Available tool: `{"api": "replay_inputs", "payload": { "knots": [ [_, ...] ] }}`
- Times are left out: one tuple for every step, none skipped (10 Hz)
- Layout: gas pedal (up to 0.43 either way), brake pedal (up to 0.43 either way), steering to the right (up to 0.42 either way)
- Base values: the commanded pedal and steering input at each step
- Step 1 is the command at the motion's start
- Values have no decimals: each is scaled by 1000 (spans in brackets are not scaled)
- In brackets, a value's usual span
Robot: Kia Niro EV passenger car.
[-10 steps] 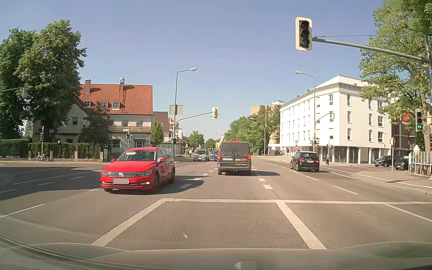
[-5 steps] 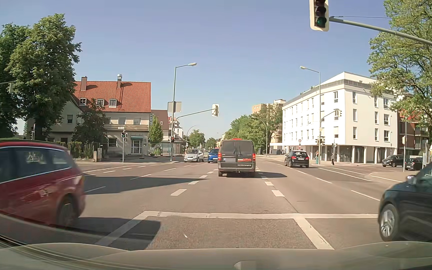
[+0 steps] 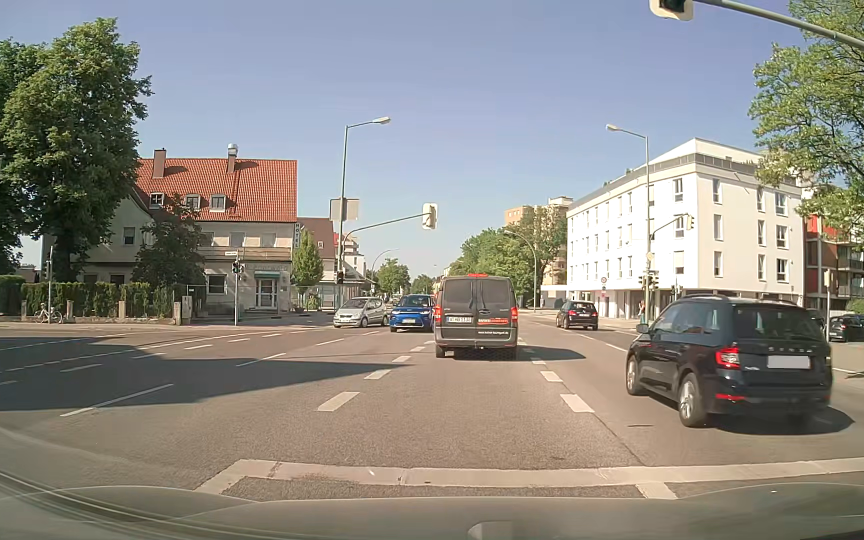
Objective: Follow the waypoints while adhering to traffic rules and regulations
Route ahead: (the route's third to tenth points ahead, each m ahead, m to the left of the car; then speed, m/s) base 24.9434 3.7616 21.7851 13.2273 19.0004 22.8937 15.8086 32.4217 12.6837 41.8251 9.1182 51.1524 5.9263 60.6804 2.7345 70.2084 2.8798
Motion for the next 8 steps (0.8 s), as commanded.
{"api": "replay_inputs", "payload": {
  "knots": [
    [0,85,7],
    [0,43,9],
    [0,0,13],
    [0,0,19],
    [0,0,21],
    [0,0,24],
    [0,0,26],
    [0,0,28]
  ]
}}
